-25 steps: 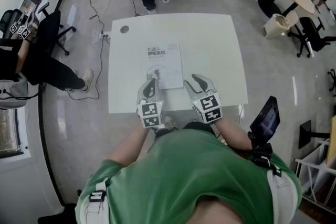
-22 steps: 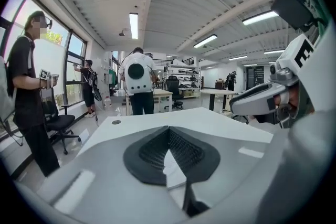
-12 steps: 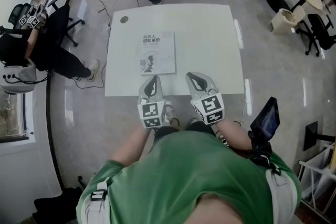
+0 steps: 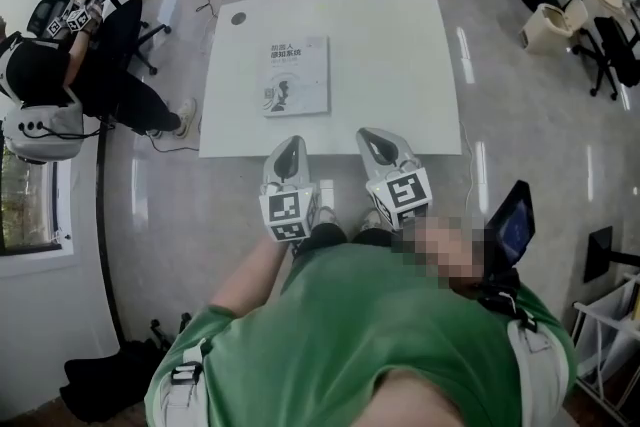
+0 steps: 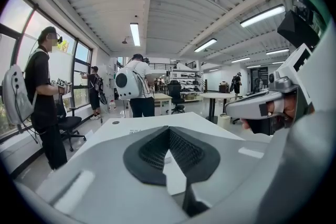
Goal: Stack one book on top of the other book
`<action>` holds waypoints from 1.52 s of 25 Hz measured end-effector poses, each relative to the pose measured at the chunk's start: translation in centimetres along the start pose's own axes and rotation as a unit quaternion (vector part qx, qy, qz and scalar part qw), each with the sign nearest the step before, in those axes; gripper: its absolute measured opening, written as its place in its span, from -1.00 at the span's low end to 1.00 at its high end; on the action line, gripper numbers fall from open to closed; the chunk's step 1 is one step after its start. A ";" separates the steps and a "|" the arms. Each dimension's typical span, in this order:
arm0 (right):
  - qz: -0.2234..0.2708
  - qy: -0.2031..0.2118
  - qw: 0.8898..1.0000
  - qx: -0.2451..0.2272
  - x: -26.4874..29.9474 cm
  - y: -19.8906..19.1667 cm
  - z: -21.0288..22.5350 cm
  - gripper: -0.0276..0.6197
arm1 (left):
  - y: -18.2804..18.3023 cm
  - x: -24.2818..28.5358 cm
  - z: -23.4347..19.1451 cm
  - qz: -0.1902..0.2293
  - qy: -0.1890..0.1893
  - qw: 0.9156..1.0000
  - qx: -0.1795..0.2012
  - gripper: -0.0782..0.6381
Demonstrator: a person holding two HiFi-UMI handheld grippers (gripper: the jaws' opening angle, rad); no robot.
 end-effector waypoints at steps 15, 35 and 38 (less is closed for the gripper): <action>0.008 -0.048 0.999 0.005 -2.0 0.7 -2.8 -0.91 | 0.7 -1.6 -0.6 0.034 -0.053 0.998 -0.007 -0.76; 0.002 -0.053 0.999 -0.006 -1.5 1.7 -2.9 -0.91 | 2.7 -0.9 -0.6 0.044 -0.065 0.996 -0.029 -0.76; 0.002 -0.051 0.999 -0.006 -1.7 1.6 -2.6 -0.91 | 2.6 -0.8 -0.4 0.043 -0.061 0.997 -0.026 -0.76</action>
Point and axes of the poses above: the fingertips, and each gripper's own axes: x forward along the fingers, z to its right, y out of its top, the point moved 3 cm from there along -x, backward along the fingers, and after that the axes turned 6 degrees about x, right-handed, at the moved point
